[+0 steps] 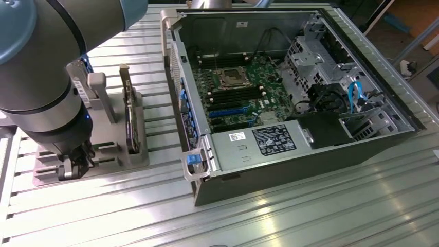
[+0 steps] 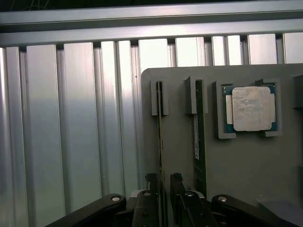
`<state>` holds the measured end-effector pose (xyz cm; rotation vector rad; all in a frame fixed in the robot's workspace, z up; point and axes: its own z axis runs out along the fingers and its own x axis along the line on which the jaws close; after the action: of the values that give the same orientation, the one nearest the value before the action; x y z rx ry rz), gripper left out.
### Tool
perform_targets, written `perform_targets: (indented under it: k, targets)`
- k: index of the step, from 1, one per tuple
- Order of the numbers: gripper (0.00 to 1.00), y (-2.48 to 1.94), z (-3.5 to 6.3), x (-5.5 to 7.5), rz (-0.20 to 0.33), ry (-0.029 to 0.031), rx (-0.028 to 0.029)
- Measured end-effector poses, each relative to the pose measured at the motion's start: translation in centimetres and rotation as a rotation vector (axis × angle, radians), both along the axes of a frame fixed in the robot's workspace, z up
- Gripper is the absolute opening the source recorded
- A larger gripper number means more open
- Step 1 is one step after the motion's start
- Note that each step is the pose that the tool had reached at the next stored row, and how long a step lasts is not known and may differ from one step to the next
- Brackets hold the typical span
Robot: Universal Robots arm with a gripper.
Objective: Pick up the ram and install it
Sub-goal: 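Pick up the ram and move it above insertion slot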
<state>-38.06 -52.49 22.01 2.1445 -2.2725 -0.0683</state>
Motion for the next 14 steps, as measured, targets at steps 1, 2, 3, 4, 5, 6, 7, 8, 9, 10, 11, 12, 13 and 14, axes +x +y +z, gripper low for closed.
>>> perform_targets:
  k: [1, 2, 3, 4, 5, 6, 7, 8, 9, 10, 11, 12, 13, 14]
  targets:
    - [0.25, 0.00, -0.06, 0.00, 0.000, 0.0000, 0.0000]
    - [0.25, 0.00, -0.11, 0.00, 0.000, 0.0001, 0.0000]
    - [0.25, 0.00, -0.19, 0.00, 0.000, 0.0000, 0.0001]
    - [0.25, -0.01, -0.24, 0.00, 0.000, 0.0001, 0.0000]
    - [0.25, -0.01, -0.31, 0.00, 0.000, 0.0001, 0.0000]
    - [0.25, -0.01, -0.38, 0.00, 0.000, 0.0001, 0.0000]
    - [0.25, -0.01, -0.44, 0.00, 0.000, 0.0001, -0.0001]
    - [0.25, -0.01, -0.50, 0.00, 0.000, 0.0001, -0.0001]
    - [0.25, -0.02, -0.55, 0.00, 0.000, 0.0002, -0.0002]
    - [0.25, -0.02, -0.60, 0.00, 0.000, 0.0002, -0.0002]
    - [0.25, -0.02, -0.64, 0.00, 0.000, 0.0001, -0.0001]
    - [0.25, -0.02, -0.70, 0.00, 0.000, 0.0001, -0.0002]
    - [0.25, -0.02, -0.73, 0.01, 0.000, 0.0001, -0.0002]
    - [0.25, -0.02, -0.75, 0.00, 0.000, 0.0002, -0.0003]
